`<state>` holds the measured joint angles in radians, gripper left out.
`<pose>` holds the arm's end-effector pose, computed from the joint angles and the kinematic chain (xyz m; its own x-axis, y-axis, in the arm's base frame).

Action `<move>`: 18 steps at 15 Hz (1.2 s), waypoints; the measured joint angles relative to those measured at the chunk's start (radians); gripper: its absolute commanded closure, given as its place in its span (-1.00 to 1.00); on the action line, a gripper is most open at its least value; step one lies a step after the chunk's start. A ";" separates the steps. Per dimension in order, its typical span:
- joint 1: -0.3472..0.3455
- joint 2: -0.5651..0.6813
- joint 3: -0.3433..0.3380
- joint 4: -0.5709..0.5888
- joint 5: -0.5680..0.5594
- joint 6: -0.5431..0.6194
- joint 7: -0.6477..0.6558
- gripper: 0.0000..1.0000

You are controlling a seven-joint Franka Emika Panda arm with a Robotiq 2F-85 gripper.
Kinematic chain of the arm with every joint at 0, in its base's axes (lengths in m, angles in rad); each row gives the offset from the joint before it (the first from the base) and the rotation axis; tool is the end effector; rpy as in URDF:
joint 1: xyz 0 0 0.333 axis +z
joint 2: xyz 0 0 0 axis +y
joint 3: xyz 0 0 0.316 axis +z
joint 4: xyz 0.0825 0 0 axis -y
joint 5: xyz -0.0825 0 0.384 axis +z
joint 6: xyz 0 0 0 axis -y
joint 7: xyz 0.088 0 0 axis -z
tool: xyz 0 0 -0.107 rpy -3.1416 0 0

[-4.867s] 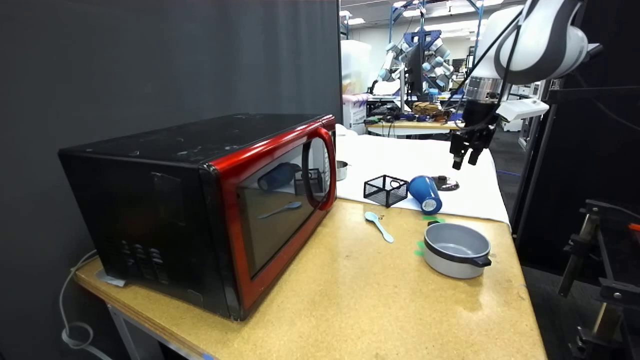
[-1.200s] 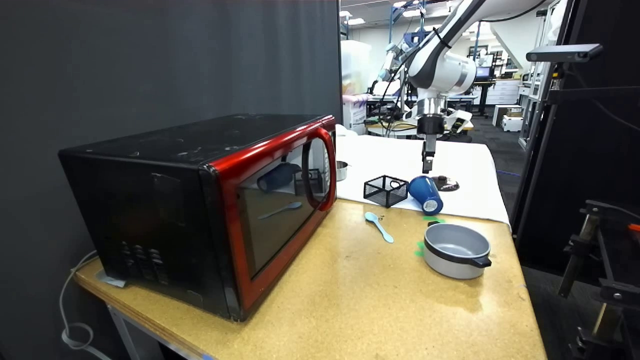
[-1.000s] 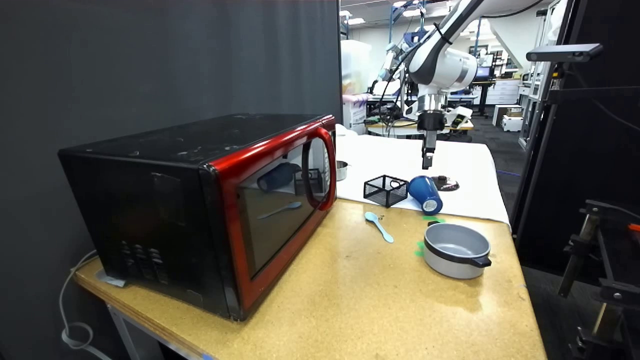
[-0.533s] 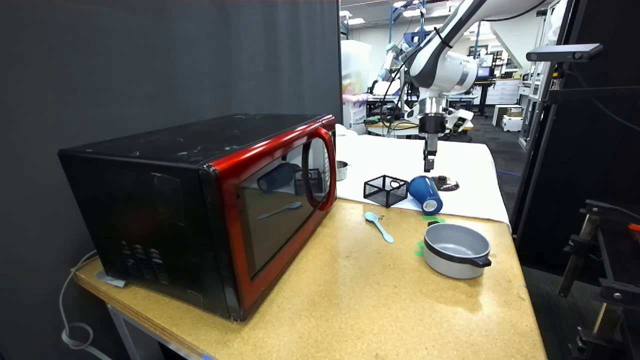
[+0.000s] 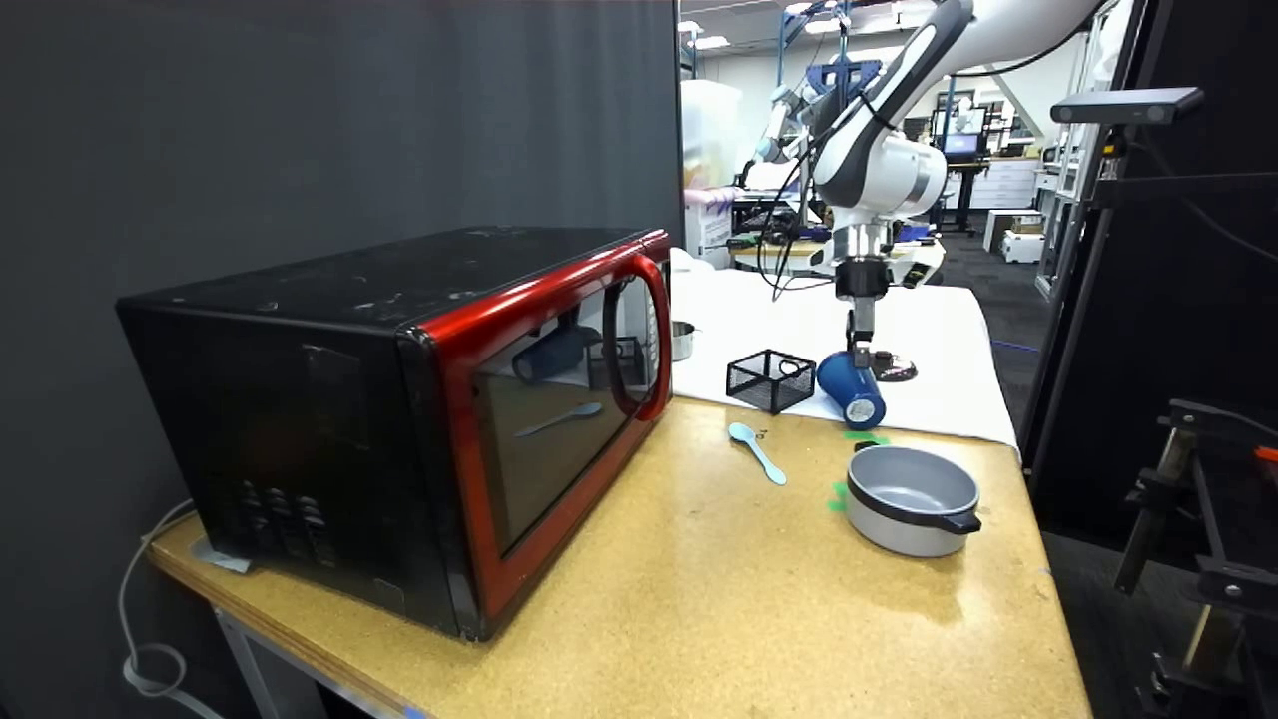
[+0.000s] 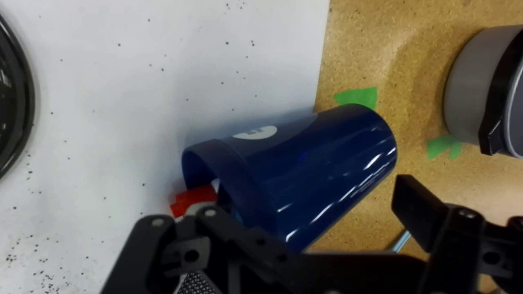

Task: Put the marker inside the blue cup

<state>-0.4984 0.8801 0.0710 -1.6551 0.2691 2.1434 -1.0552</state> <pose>0.5729 -0.2506 0.0724 0.9106 0.4129 -0.0191 0.3614 -0.8177 -0.4480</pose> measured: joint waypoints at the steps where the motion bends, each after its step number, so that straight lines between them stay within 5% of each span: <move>1: 0.001 0.001 0.000 0.000 0.000 0.000 0.000 -0.15; 10: 0.018 -0.064 -0.004 -0.033 0.000 0.015 0.031 0.96; 13: 0.039 -0.132 -0.010 -0.111 0.000 0.091 0.058 1.00; 18: 0.107 -0.239 -0.042 -0.315 -0.008 0.379 0.144 0.98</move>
<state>-0.3913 0.6406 0.0295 -1.9706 0.2615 2.5224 -0.9108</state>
